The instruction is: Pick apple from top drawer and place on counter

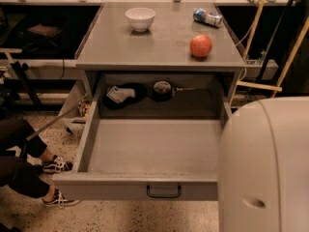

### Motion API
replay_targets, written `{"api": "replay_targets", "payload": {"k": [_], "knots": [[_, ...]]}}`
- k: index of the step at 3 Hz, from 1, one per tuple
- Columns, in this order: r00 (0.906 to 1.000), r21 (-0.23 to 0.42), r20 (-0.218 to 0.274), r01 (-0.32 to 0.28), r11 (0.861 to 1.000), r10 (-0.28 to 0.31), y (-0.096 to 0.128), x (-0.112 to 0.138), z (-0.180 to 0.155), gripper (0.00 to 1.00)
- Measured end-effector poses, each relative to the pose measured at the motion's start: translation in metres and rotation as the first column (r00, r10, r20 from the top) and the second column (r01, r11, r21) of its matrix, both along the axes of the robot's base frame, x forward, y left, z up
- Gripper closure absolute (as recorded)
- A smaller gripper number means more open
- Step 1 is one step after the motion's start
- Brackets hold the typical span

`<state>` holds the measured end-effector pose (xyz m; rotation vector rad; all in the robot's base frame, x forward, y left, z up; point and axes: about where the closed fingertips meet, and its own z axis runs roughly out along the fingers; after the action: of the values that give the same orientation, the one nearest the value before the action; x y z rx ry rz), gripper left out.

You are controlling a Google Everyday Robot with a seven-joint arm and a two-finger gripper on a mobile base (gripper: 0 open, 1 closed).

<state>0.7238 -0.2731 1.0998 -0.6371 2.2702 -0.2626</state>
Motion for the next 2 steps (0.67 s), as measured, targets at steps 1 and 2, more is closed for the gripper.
{"api": "replay_targets", "payload": {"k": [1,2], "knots": [[0.9747,-0.068,0.091,0.211,0.975,-0.204,-0.033,-0.051,0.075,0.00],[0.9641,-0.098,0.125,0.247,0.964,-0.234,-0.034,-0.066,0.096,0.00]]}}
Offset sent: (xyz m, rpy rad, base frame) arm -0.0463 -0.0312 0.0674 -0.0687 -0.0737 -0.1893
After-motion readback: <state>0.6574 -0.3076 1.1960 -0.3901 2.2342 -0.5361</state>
